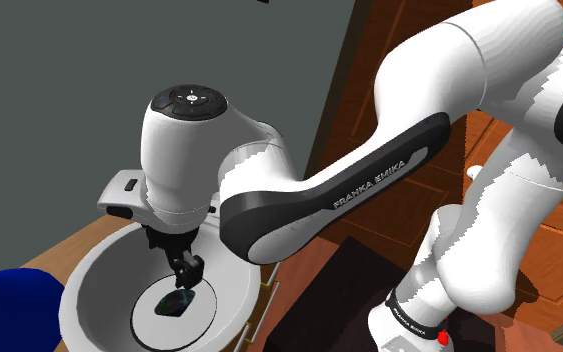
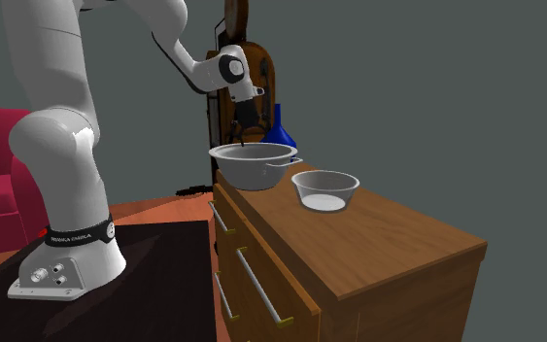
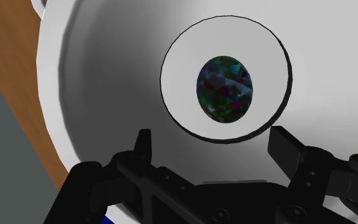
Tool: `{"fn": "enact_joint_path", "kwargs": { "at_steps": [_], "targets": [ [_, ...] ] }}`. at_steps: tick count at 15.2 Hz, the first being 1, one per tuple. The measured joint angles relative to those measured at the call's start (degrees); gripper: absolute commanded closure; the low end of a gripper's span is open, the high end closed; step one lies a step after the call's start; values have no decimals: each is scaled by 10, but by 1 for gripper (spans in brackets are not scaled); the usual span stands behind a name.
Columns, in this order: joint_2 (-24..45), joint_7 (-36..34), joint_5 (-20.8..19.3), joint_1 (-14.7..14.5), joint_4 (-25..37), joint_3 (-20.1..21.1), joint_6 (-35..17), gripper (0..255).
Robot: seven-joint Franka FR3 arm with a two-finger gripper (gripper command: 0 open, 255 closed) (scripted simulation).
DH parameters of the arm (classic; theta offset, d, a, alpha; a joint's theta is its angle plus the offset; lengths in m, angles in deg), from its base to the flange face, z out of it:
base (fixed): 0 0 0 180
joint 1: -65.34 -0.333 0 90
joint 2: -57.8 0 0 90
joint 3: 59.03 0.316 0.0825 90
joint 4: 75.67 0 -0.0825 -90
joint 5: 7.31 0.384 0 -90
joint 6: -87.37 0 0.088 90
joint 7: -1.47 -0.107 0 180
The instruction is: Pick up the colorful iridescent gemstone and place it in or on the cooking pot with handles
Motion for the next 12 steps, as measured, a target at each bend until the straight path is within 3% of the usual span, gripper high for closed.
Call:
{"fn": "enact_joint_path", "kwargs": {
  "at_steps": [6,12],
  "targets": [
    [-45,26,39,-3,20,4,55,0],
    [-49,29,44,-3,23,3,62,0]
  ]
}}
